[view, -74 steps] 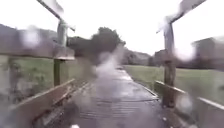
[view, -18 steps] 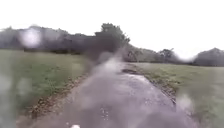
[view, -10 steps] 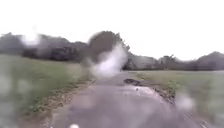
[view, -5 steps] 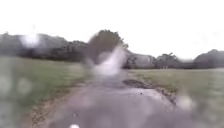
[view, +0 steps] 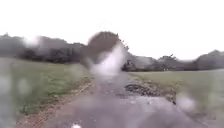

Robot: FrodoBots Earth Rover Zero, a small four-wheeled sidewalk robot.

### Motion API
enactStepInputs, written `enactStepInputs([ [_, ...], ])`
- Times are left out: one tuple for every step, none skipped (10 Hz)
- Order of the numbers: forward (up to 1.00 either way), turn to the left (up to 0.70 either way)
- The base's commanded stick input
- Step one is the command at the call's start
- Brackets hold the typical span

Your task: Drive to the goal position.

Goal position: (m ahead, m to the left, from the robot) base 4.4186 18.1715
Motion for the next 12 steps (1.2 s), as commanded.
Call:
enactStepInputs([
  [0.85,0.00],
  [0.85,0.00],
  [0.85,0.00],
  [0.85,0.00],
  [0.85,0.00],
  [0.85,0.00],
  [0.85,0.00],
  [0.85,0.00],
  [0.85,0.00],
  [0.85,0.00],
  [0.85,0.00],
  [0.85,0.00],
])
